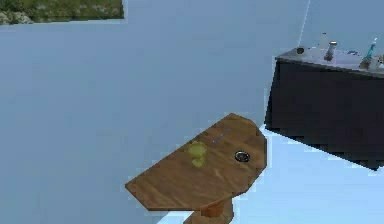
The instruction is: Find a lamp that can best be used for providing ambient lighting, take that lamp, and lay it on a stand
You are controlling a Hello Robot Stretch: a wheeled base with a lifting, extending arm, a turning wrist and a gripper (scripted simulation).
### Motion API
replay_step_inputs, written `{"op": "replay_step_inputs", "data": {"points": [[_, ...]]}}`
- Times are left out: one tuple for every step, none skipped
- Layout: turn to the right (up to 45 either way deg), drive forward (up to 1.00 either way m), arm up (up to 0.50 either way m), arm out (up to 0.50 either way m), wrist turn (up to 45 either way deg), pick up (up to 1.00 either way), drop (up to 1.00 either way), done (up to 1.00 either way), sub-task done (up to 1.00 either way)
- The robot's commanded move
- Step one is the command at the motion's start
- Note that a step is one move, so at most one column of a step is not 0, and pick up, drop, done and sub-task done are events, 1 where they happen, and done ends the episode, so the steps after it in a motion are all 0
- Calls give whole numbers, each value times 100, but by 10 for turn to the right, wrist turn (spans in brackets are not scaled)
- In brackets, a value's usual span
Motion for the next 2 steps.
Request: {"op": "replay_step_inputs", "data": {"points": [[30, 0, 0, 0, 0, 0, 0, 0, 0], [-390, 0, 0, 0, 0, 0, 0, 0, 0]]}}
